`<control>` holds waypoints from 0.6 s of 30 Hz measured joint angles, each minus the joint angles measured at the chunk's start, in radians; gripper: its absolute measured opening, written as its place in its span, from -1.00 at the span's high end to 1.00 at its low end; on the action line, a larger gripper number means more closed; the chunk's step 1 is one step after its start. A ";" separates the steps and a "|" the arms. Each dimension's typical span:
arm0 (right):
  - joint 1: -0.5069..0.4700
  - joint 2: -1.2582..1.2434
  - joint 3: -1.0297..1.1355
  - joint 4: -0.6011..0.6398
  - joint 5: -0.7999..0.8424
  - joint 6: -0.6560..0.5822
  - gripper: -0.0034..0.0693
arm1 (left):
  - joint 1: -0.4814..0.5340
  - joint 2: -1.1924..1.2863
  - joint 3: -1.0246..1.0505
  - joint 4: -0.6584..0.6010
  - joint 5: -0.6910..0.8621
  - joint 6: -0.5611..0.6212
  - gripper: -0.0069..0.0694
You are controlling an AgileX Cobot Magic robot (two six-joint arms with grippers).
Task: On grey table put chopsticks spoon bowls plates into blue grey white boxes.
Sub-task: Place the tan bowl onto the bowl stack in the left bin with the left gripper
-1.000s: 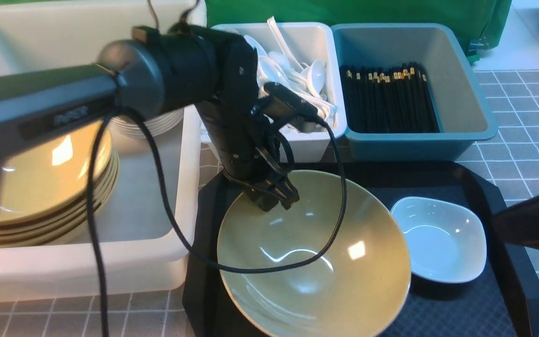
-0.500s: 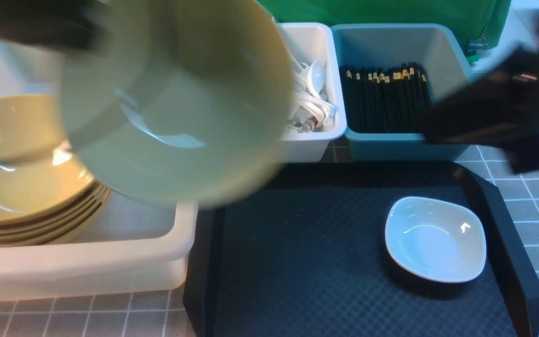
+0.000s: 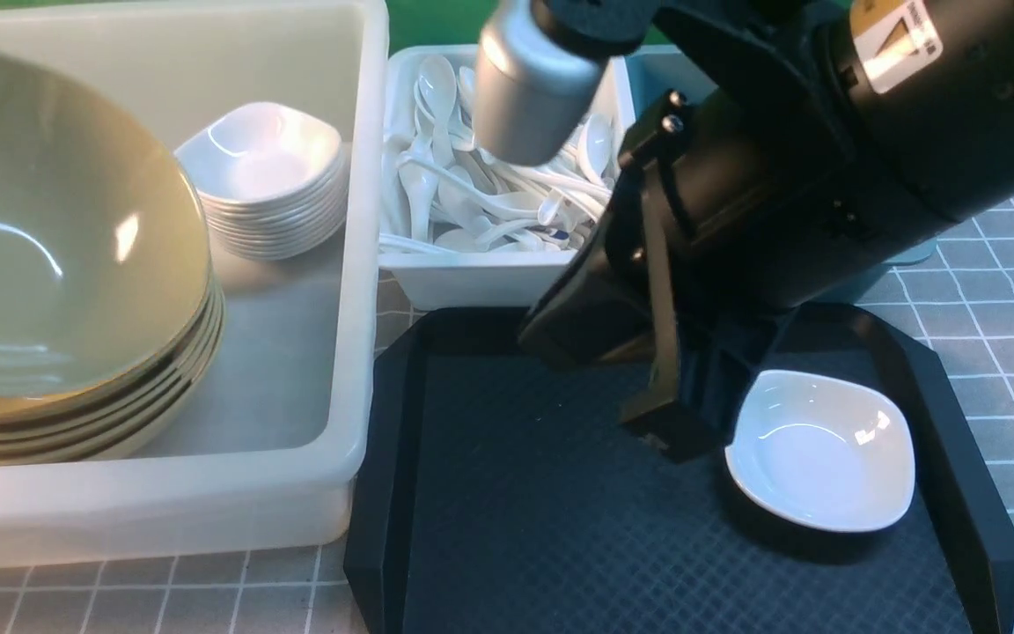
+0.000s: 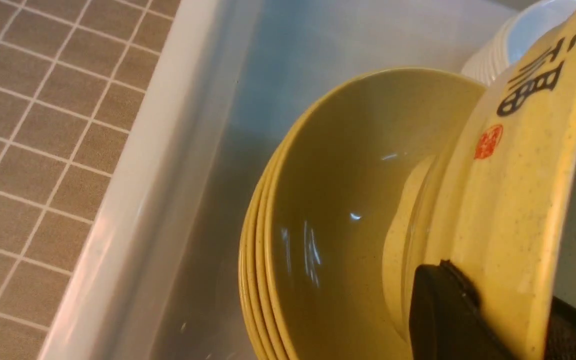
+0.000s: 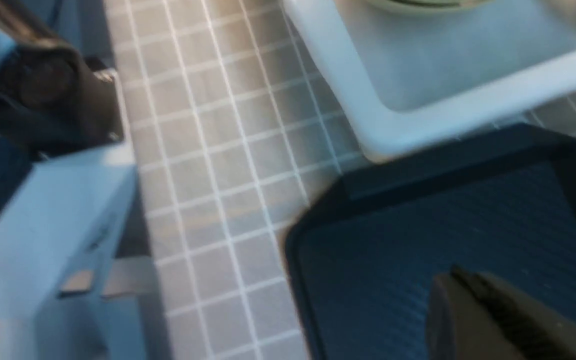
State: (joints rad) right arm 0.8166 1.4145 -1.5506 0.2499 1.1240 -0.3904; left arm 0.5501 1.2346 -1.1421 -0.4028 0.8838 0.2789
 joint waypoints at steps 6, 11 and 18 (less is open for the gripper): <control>0.001 0.000 -0.001 -0.044 0.005 0.001 0.78 | 0.001 0.065 0.094 0.025 -0.125 0.028 0.50; 0.001 0.000 -0.002 -0.050 0.005 -0.008 0.78 | 0.001 0.068 0.100 0.076 -0.131 0.053 -0.12; 0.001 0.000 -0.002 -0.089 0.005 -0.019 0.78 | 0.001 0.027 0.080 0.151 -0.116 0.048 -0.83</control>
State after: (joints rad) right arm 0.8173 1.4145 -1.5526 0.1612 1.1290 -0.4096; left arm 0.5508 1.2616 -1.0625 -0.2523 0.7677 0.3272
